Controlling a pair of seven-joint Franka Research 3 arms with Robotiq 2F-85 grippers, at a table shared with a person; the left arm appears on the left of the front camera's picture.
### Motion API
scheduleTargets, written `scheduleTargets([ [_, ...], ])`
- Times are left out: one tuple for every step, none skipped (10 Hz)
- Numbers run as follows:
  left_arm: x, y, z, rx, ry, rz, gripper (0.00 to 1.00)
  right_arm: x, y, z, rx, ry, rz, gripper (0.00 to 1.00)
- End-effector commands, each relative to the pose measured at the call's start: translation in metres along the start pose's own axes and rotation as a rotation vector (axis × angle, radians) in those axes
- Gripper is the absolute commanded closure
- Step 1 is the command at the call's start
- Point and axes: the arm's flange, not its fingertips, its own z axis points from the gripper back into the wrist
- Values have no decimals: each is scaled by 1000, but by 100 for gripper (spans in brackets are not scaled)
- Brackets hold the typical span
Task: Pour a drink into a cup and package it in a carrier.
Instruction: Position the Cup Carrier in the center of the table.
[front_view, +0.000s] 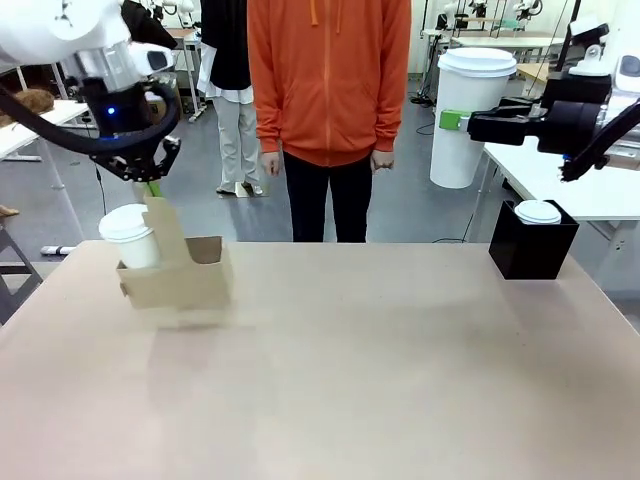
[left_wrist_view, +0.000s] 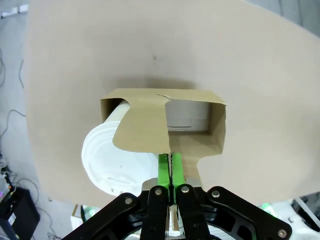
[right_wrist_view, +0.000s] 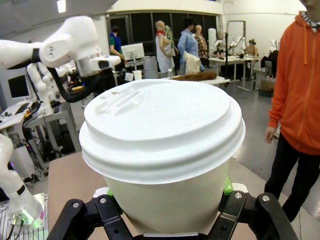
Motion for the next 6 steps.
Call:
scheduleTargets([
  [-24, -40, 16, -9, -2, 0, 98, 5, 1, -2, 0, -13, 5, 20],
  [-42, -65, 22, -14, -2, -14, 98, 5, 1, -2, 0, -13, 5, 20],
  [-54, -88, 23, -23, 13, -23, 98, 5, 1, -2, 0, -13, 5, 20],
  [-67, -112, 20, -8, 16, -34, 98, 5, 1, -2, 0, -13, 5, 20],
  [-81, -136, 15, -16, 23, -51, 98, 5, 1, -2, 0, -13, 5, 20],
  [-94, -157, 9, -8, 17, -61, 98, 5, 1, -2, 0, -13, 5, 20],
])
